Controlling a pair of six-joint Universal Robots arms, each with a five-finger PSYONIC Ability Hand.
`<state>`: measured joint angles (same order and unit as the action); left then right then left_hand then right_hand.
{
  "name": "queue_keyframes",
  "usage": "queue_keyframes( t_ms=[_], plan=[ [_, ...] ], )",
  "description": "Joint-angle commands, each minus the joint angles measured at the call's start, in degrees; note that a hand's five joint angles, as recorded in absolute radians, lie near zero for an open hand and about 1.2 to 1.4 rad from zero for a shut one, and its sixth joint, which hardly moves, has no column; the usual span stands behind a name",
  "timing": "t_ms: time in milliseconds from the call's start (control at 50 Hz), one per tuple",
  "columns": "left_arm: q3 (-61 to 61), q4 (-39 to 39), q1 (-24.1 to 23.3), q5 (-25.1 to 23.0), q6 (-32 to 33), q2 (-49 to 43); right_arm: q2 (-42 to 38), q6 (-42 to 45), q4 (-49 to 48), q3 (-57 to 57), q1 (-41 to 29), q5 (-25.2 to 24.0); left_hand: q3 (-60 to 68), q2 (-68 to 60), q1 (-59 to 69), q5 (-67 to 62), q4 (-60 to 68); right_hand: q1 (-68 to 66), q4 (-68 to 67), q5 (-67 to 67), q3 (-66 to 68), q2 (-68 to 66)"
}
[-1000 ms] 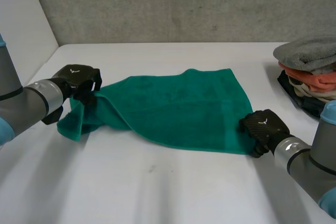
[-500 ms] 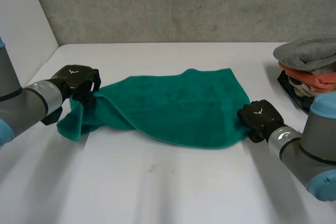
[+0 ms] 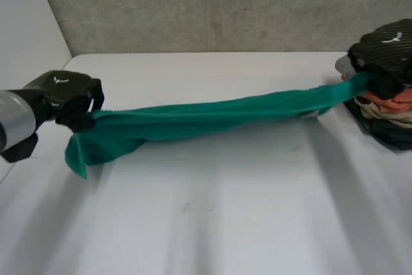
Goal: Fold the laundry.
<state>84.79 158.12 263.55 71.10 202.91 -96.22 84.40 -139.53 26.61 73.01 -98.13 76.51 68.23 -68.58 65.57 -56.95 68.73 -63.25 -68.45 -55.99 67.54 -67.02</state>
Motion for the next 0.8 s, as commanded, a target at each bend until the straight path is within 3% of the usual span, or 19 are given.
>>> queue_keyframes(
  t_ms=[20, 140, 220, 320, 460, 500, 600, 800],
  plan=[
    [6.3, -0.5, -0.1, 0.3, 12.1, 1.0, -0.5, 4.0, 7.2, 0.5, 1.6, -0.4, 11.8, -11.4, 14.4, -13.1, 11.3, -16.7, -11.5, -14.0, 12.5, -13.0],
    [3.5, 7.3, -0.7, 1.7, 17.6, -12.2, -13.7, 2.9, 7.1, -3.2, 0.7, 0.2, 11.8, -11.4, 14.4, -13.1, 11.3, -16.7, -11.5, -14.0, 12.5, -13.0],
    [-7.1, 11.2, -1.6, 4.6, 17.5, -18.6, -20.7, -1.6, 3.7, -10.9, -0.5, 2.0, 11.8, -11.4, 14.4, -13.1, 11.3, -16.7, -11.5, -14.0, 12.5, -13.0],
    [-26.0, 21.1, -5.6, 6.1, 16.9, -23.8, -24.5, -10.6, -12.0, -23.4, -3.3, 6.7, 11.8, -11.4, 14.4, -13.1, 11.3, -16.7, -11.5, -14.0, 12.5, -13.0],
    [-30.7, 45.8, -5.9, 7.3, 9.0, -19.8, -19.1, -21.3, -45.3, -20.8, -4.7, 7.7, 11.8, -11.4, 14.4, -13.1, 11.3, -16.7, -11.5, -14.0, 12.5, -13.0],
    [-30.0, 47.1, -6.0, 8.0, 6.9, -17.9, -18.2, -21.3, -50.1, -19.1, -4.7, 7.8, 11.8, -11.4, 14.4, -13.1, 11.3, -16.7, -11.5, -14.0, 12.5, -13.0],
    [-25.7, 44.4, -5.2, 8.8, 5.0, -14.7, -17.0, -21.2, -48.6, -17.6, -4.8, 7.3, 11.8, -11.4, 14.4, -13.1, 11.3, -16.7, -11.5, -14.0, 12.5, -13.0],
    [-3.2, 39.7, -4.4, 7.8, 5.2, -11.4, -17.4, -21.1, -35.4, -5.4, -4.3, 1.9, 11.8, -11.4, 14.4, -13.1, 11.3, -16.7, -11.5, -14.0, 12.5, -13.0]
  ],
)
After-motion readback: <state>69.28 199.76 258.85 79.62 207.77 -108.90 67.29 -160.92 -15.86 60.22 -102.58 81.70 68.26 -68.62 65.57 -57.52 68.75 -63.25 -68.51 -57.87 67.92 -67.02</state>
